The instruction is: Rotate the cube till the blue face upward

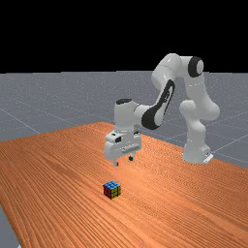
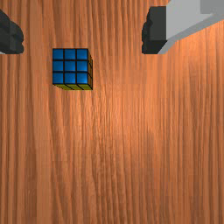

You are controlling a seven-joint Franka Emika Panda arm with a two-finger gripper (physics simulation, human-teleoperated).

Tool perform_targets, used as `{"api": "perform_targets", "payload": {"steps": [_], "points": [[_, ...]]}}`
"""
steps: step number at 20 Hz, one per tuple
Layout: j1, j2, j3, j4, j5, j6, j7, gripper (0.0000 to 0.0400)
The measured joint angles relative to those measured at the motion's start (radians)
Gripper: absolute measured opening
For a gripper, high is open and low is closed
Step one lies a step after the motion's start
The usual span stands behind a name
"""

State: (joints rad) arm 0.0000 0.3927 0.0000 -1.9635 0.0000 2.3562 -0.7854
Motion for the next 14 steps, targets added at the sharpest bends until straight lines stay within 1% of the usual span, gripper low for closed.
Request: {"api": "perform_targets", "payload": {"steps": [3, 4, 5, 6, 7, 8, 10, 14], "points": [[0.004, 0.003, -0.008, 0.008, 0.004, -0.008, 0.036, 0.04], [-0.012, 0.023, -0.018, 0.056, 0.011, -0.046, 0.015, 0.0243], [-0.039, 0.034, -0.036, 0.094, 0.017, -0.074, 0.004, 0.0148], [-0.06, 0.04, -0.054, 0.118, 0.021, -0.091, 0.012, 0.009], [-0.072, 0.043, -0.069, 0.131, 0.023, -0.101, 0.037, 0.0054], [-0.074, 0.047, -0.08, 0.142, 0.024, -0.108, 0.074, 0.0033], [-0.06, 0.053, -0.095, 0.153, 0.025, -0.118, 0.159, 0.0012], [-0.028, 0.065, -0.12, 0.171, 0.03, -0.135, 0.32, 0.0002]]}}
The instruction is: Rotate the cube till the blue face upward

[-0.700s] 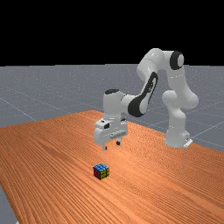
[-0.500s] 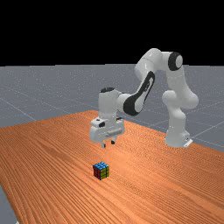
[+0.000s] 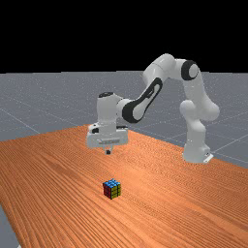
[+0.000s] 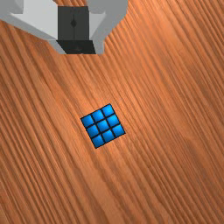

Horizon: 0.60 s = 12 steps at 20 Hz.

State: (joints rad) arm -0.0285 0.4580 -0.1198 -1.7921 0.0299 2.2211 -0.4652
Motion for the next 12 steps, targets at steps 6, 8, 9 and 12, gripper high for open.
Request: {"api": "perform_targets", "payload": {"steps": [6, 8, 9, 12], "points": [[0.037, 0.012, -0.04, 0.019, 0.012, -0.026, 0.228, 0.0], [0.048, 0.016, -0.053, 0.025, 0.017, -0.035, 0.303, 0.0], [0.054, 0.018, -0.059, 0.028, 0.02, -0.039, 0.341, 0.0], [0.071, 0.024, -0.078, 0.037, 0.029, -0.053, 0.453, 0.0]]}}
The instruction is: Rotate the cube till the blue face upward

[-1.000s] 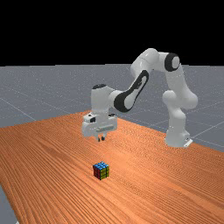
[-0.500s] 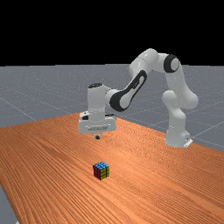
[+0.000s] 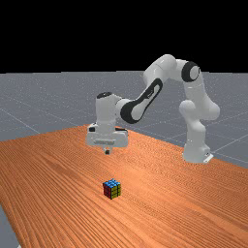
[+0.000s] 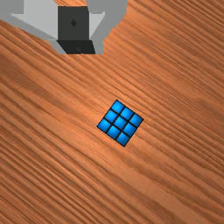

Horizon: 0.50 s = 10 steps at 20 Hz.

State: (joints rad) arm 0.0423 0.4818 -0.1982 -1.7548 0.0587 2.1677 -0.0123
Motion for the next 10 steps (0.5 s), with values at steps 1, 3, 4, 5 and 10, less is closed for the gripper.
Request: {"api": "perform_targets", "payload": {"steps": [1, 3, 4, 5, 10], "points": [[0.005, 0.002, -0.006, 0.003, 0.003, -0.005, 0.037, 0.0], [0.016, 0.007, -0.019, 0.008, 0.01, -0.012, 0.111, 0.0], [0.021, 0.01, -0.025, 0.011, 0.014, -0.016, 0.148, 0.0], [0.026, 0.013, -0.031, 0.014, 0.018, -0.021, 0.185, 0.0], [0.054, 0.03, -0.059, 0.028, 0.04, -0.041, 0.373, 0.0]]}}
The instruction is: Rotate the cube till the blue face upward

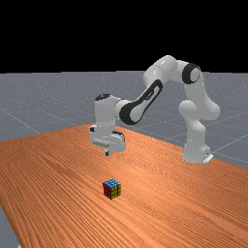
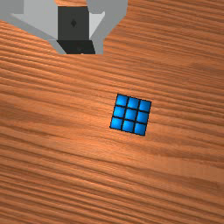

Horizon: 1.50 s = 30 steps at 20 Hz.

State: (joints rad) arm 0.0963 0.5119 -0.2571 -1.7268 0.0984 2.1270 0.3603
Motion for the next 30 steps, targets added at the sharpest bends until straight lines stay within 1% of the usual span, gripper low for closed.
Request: {"api": "perform_targets", "payload": {"steps": [6, 8, 11, 14, 16, 22, 27, 30], "points": [[0.027, 0.028, -0.03, 0.026, 0.033, -0.036, 0.215, 0.0], [0.031, 0.035, -0.034, 0.034, 0.039, -0.043, 0.247, 0.0], [0.05, 0.062, -0.013, 0.043, 0.046, -0.045, 0.265, 0.0], [0.1, 0.105, 0.021, 0.05, 0.046, -0.003, 0.292, 0.0], [0.112, 0.144, 0.03, 0.067, 0.047, 0.026, 0.298, 0.0], [0.091, 0.26, 0.032, 0.186, 0.053, 0.046, 0.298, 0.0], [0.09, 0.301, 0.027, 0.209, 0.044, 0.057, 0.303, 0.0], [0.093, 0.306, 0.028, 0.197, 0.053, 0.117, 0.313, 0.0]]}}
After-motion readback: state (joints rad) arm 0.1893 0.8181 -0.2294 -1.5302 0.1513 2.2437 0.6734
